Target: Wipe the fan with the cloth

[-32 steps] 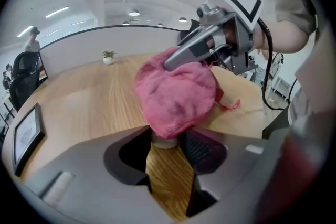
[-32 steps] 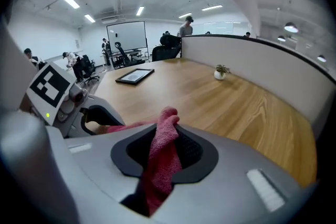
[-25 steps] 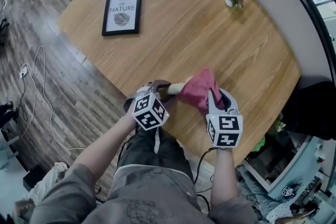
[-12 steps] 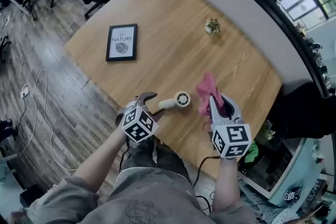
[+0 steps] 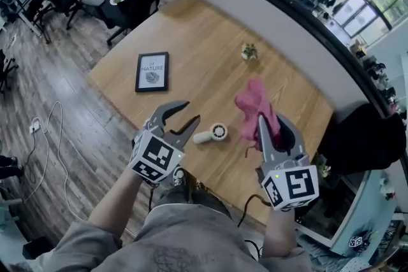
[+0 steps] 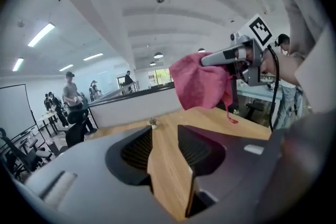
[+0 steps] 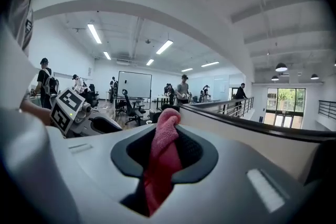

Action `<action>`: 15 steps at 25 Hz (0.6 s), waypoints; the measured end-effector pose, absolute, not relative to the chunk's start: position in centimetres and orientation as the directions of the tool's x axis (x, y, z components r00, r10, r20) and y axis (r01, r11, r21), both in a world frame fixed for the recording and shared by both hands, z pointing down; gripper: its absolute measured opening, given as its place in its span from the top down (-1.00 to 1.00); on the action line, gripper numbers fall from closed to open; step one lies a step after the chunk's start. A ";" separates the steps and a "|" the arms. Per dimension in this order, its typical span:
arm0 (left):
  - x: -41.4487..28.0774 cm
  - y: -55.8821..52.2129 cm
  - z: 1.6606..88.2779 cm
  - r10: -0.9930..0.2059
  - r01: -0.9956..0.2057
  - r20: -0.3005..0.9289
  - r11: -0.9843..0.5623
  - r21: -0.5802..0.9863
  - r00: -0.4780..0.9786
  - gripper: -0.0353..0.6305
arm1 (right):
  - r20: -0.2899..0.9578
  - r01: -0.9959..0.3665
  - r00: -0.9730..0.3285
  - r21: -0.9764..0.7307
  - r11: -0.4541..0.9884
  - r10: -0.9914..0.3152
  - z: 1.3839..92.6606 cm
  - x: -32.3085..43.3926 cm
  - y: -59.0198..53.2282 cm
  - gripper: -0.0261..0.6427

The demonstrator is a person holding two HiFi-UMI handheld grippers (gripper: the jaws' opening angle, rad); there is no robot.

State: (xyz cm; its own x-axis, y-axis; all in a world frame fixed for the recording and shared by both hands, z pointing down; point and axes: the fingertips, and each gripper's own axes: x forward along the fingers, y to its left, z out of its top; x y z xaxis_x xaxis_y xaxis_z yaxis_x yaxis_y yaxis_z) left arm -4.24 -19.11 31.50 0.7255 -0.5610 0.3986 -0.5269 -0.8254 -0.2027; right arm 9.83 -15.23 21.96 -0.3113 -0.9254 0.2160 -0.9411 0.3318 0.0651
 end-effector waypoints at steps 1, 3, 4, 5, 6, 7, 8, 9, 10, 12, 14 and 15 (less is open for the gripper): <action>-4.3 -19.1 29.7 -0.576 -0.538 0.365 -0.816 -0.209 0.731 0.47 | 0.196 -0.940 -0.315 0.072 0.334 -0.929 20.8 9.7 -14.9 0.68; -4.7 -19.2 26.7 -0.607 -0.565 0.304 -0.795 -0.222 0.734 0.50 | 0.162 -0.937 -0.324 0.085 0.340 -0.932 18.9 9.4 -14.3 0.68; -5.0 -19.2 25.5 -0.625 -0.581 0.277 -0.781 -0.229 0.730 0.50 | 0.146 -0.935 -0.327 0.091 0.342 -0.934 18.0 9.3 -14.0 0.68; -5.3 -19.3 24.3 -0.642 -0.598 0.252 -0.766 -0.234 0.724 0.50 | 0.130 -0.935 -0.328 0.098 0.342 -0.936 17.2 9.3 -13.6 0.68; -5.7 -19.2 23.1 -0.658 -0.614 0.229 -0.753 -0.236 0.718 0.52 | 0.114 -0.934 -0.329 0.104 0.340 -0.937 16.4 9.3 -13.2 0.68; -6.0 -19.1 22.1 -0.669 -0.628 0.207 -0.742 -0.235 0.714 0.57 | 0.099 -0.935 -0.328 0.109 0.338 -0.939 15.6 9.3 -12.8 0.68; -6.3 -18.8 21.2 -0.677 -0.638 0.188 -0.735 -0.232 0.712 0.60 | 0.083 -0.935 -0.327 0.113 0.335 -0.941 15.0 9.4 -12.4 0.68; -6.6 -18.5 20.3 -0.683 -0.646 0.170 -0.729 -0.226 0.711 0.64 | 0.068 -0.937 -0.325 0.115 0.331 -0.943 14.3 9.5 -12.0 0.68; -6.9 -18.2 19.5 -0.687 -0.654 0.154 -0.725 -0.215 0.711 0.68 | 0.053 -0.939 -0.321 0.116 0.325 -0.946 13.7 9.6 -11.6 0.68; -7.4 -17.5 18.1 -0.692 -0.673 0.128 -0.721 -0.163 0.710 0.72 | 0.024 -0.944 -0.306 0.119 0.306 -0.952 12.6 9.8 -10.9 0.68; -7.9 -17.0 17.1 -0.695 -0.684 0.115 -0.719 -0.124 0.710 0.74 | -0.003 -0.951 -0.284 0.126 0.281 -0.959 11.7 10.1 -10.3 0.68; -8.2 -16.8 16.8 -0.698 -0.687 0.110 -0.716 -0.122 0.708 0.77 | -0.014 -0.954 -0.273 0.129 0.269 -0.962 11.3 10.3 -10.0 0.68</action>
